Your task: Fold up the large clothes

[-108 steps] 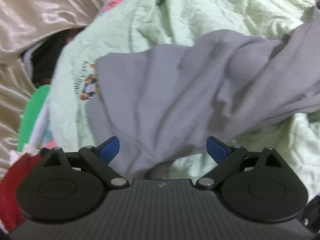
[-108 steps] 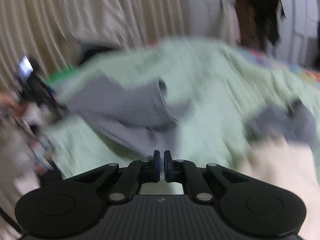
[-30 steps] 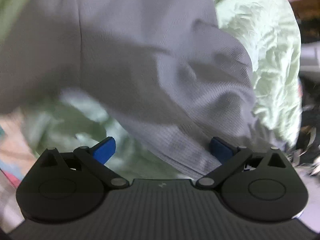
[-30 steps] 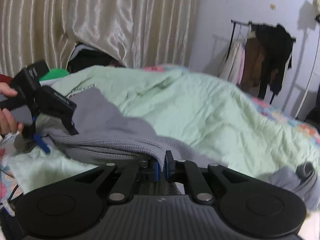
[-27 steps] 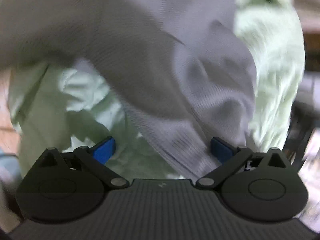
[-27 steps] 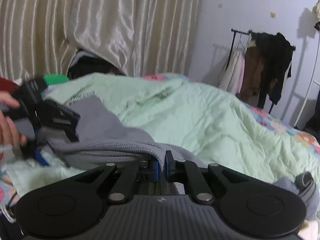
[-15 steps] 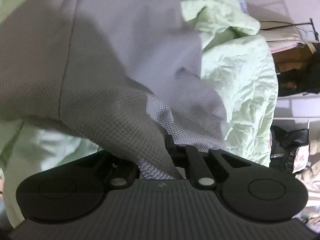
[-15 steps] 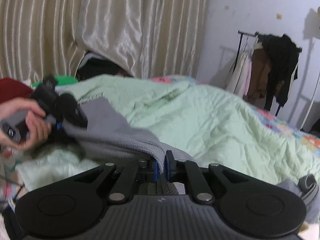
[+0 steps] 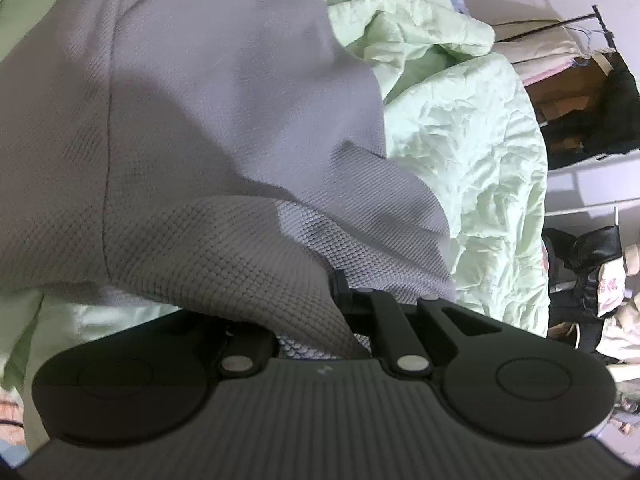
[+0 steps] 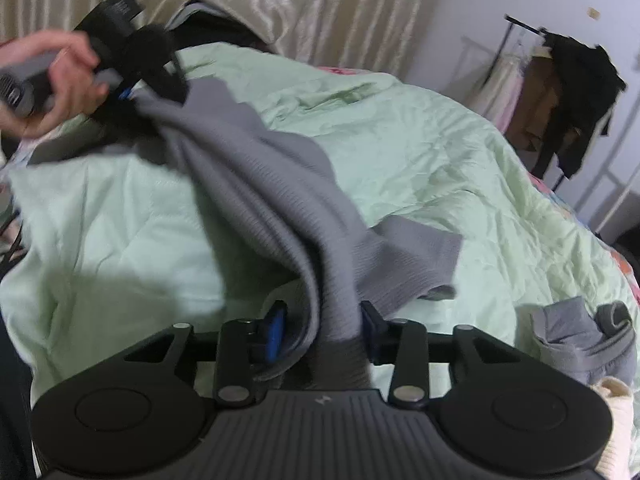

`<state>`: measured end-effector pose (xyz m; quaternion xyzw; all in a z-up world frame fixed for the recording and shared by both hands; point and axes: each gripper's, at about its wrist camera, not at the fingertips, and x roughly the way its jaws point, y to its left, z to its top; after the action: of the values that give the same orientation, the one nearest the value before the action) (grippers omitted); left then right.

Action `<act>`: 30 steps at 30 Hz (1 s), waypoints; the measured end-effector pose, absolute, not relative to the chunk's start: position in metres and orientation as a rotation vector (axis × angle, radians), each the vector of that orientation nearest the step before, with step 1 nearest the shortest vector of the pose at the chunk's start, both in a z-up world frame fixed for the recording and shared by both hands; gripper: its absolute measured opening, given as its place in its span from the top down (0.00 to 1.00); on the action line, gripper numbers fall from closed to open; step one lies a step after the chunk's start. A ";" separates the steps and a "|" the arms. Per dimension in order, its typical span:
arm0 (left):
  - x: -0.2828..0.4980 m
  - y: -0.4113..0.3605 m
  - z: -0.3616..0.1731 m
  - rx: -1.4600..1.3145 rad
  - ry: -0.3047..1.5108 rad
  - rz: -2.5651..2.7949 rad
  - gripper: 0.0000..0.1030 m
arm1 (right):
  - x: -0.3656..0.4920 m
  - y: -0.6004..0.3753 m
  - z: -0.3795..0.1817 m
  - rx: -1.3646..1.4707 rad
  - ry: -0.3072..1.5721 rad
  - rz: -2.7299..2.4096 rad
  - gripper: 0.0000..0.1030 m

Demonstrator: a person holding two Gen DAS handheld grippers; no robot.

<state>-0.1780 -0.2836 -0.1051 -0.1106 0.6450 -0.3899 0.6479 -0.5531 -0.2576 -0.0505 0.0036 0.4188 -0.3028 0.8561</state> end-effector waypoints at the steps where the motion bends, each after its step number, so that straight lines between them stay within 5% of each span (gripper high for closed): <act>1: -0.177 -0.287 -0.101 -0.237 1.446 -0.902 0.94 | -0.550 -0.261 -0.053 0.000 0.879 -0.645 0.63; 3: -0.172 -0.298 -0.087 -0.215 1.386 -0.942 0.94 | -0.546 -0.280 -0.052 0.065 0.862 -0.630 0.93; 11: -0.189 -0.335 0.035 -0.188 1.037 -1.174 0.94 | -0.541 -0.362 0.048 -0.025 0.584 -0.762 0.94; 16: -0.234 -0.346 0.034 -0.103 1.135 -1.295 0.87 | -0.578 -0.340 0.102 -0.171 0.467 -0.966 0.94; 21: -0.274 -0.378 -0.040 0.248 1.267 -1.229 0.75 | -0.618 -0.316 0.031 -0.077 0.747 -1.101 0.90; 25: -0.264 -0.372 -0.050 0.268 1.284 -1.229 0.73 | -0.650 -0.319 -0.056 0.275 0.895 -1.007 0.89; 26: -0.256 -0.364 -0.046 0.268 1.296 -1.241 0.66 | -0.654 -0.318 -0.065 0.320 0.899 -0.987 0.89; 30: -0.210 -0.315 -0.031 0.197 1.323 -1.213 0.48 | -0.658 -0.302 -0.062 0.365 0.901 -0.991 0.72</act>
<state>-0.2099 -0.3152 -0.0312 0.0855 0.5752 -0.5273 0.6195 -0.6584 -0.3018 -0.0617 0.1680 0.4150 -0.4569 0.7687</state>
